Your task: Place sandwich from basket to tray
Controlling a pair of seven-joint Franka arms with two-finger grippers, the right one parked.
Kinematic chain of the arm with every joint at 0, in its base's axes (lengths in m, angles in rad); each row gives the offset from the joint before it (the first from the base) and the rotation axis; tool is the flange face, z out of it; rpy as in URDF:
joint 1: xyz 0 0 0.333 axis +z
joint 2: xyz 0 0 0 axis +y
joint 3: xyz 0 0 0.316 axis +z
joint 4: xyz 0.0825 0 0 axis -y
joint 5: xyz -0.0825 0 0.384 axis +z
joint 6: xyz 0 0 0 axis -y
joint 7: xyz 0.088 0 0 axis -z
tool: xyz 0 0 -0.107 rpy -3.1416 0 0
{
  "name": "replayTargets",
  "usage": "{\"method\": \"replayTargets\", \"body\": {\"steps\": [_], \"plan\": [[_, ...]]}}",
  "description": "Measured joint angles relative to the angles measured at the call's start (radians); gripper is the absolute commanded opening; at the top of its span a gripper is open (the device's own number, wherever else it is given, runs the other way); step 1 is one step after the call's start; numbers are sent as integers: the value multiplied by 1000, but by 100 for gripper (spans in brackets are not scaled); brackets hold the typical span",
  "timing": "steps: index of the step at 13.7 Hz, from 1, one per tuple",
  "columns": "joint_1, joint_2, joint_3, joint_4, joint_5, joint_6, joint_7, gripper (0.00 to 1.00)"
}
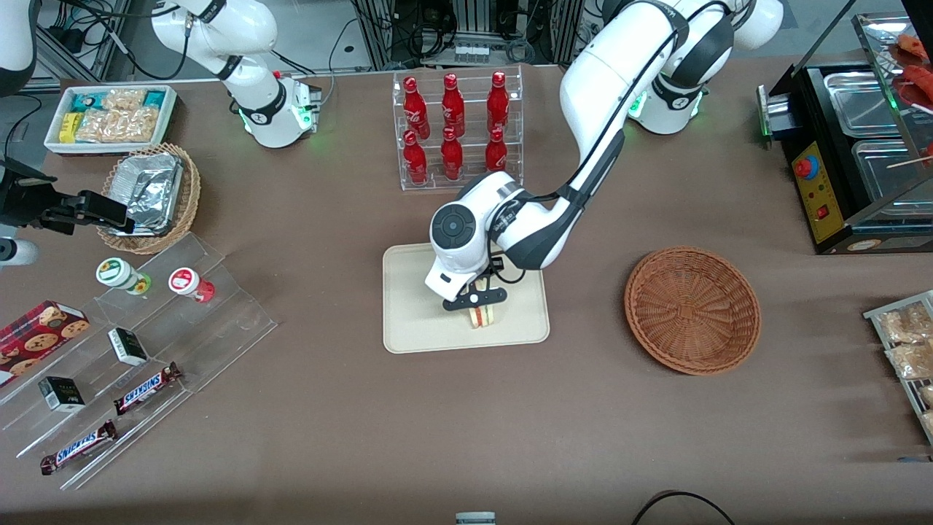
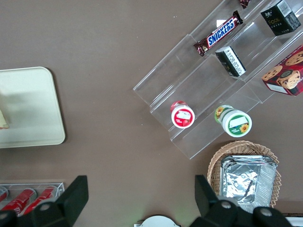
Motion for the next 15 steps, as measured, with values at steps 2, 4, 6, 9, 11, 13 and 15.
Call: {"method": "replayTargets", "body": {"steps": [2, 4, 6, 9, 11, 13, 15], "plan": [[0, 6, 0, -12, 0, 21, 0, 100], [0, 8, 0, -15, 0, 25, 0, 100], [1, 4, 0, -10, 0, 26, 0, 100], [5, -24, 1, 16, 0, 2, 0, 100], [15, -53, 3, 47, 0, -61, 11, 100], [36, -91, 2, 81, -9, -139, 31, 100], [53, -144, 2, 96, -15, -201, 101, 100]]}}
